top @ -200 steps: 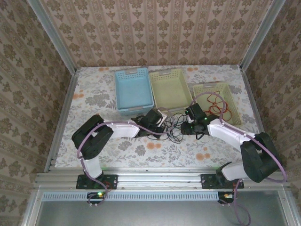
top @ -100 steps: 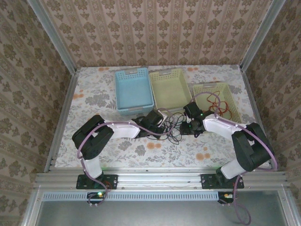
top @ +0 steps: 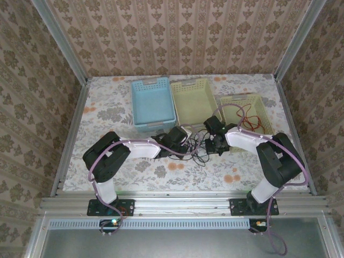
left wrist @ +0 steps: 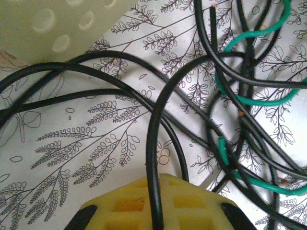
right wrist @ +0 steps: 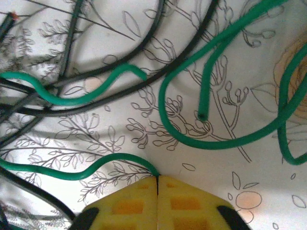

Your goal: Untangle the cables

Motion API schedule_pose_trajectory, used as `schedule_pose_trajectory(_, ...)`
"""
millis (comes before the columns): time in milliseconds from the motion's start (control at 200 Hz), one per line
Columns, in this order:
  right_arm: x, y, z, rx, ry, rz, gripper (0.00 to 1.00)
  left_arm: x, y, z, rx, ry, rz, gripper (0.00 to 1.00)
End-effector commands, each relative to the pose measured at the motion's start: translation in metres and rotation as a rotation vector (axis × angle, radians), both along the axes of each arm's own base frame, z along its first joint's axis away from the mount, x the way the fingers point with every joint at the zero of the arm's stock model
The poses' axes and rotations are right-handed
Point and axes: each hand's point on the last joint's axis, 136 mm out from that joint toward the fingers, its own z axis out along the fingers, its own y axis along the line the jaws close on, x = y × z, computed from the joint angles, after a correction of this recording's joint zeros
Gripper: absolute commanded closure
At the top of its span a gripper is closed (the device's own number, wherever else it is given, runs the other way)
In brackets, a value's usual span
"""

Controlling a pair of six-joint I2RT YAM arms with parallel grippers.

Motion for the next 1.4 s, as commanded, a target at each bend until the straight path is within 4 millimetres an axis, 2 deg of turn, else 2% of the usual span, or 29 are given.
schedule_pose_trajectory(0,-0.012,-0.010,-0.005,-0.054,0.033,-0.020,1.00,-0.006,0.018,-0.023,0.104,0.034,0.021,1.00)
schedule_pose_trajectory(260,0.004,-0.035,0.033,-0.085,-0.139,-0.133,1.00,0.004,0.046,-0.029,0.205,-0.010,0.122,1.00)
schedule_pose_trajectory(520,0.015,-0.068,0.064,-0.194,-0.239,-0.187,1.00,0.006,0.054,-0.029,0.201,-0.013,0.148,1.00)
schedule_pose_trajectory(540,0.017,-0.070,0.074,-0.192,-0.269,-0.192,1.00,0.005,0.054,-0.030,0.201,-0.012,0.150,1.00)
schedule_pose_trajectory(665,0.021,-0.084,0.092,-0.256,-0.324,-0.200,1.00,0.006,0.058,-0.031,0.195,-0.012,0.168,1.00)
schedule_pose_trajectory(810,0.024,-0.090,0.112,-0.262,-0.382,-0.200,1.00,0.008,0.068,-0.034,0.211,-0.012,0.209,1.00)
schedule_pose_trajectory(1095,0.027,-0.105,0.138,-0.287,-0.466,-0.223,1.00,0.013,0.098,-0.038,0.201,-0.003,0.342,1.00)
schedule_pose_trajectory(1395,0.026,-0.129,0.170,-0.338,-0.557,-0.296,1.00,0.013,0.136,-0.040,0.213,-0.005,0.483,1.00)
